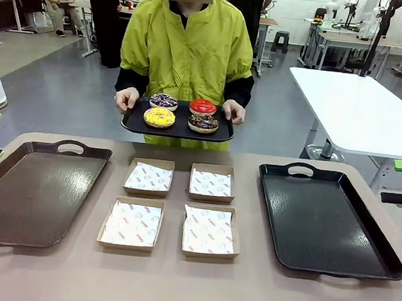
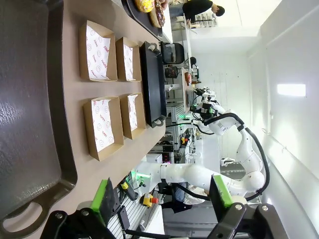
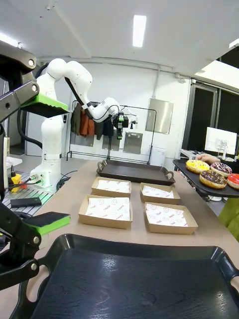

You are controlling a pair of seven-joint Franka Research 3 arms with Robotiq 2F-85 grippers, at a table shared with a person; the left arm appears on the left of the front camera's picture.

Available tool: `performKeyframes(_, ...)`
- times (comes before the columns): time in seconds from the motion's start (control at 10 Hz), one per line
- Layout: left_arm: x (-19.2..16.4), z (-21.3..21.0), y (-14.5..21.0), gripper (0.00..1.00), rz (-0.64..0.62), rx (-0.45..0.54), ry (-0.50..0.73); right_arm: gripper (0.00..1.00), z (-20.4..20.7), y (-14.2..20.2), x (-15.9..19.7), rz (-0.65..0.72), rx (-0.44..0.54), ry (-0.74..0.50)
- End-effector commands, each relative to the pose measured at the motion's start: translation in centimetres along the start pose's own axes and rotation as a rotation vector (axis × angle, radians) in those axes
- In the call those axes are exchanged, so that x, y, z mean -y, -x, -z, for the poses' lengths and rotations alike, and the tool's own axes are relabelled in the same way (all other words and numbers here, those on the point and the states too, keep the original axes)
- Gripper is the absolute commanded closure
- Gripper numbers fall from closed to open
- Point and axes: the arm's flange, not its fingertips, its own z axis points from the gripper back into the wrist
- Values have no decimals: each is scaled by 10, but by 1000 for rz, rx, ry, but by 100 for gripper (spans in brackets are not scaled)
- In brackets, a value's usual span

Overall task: Individually package the donuts and arrange them on the tray.
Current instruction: Pick up one Paper togo box.

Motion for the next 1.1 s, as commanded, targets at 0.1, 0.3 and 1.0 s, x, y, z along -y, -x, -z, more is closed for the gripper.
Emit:
performKeyframes(0.1,1,-3,1,0,6,3,14,0,-1,0,0,-1,4,-12)
performKeyframes(0.3,1,-3,1,0,6,3,14,0,-1,0,0,-1,4,-12)
performKeyframes(1.0,1,-3,1,0,6,3,14,0,20,-29,-40,94,28,111)
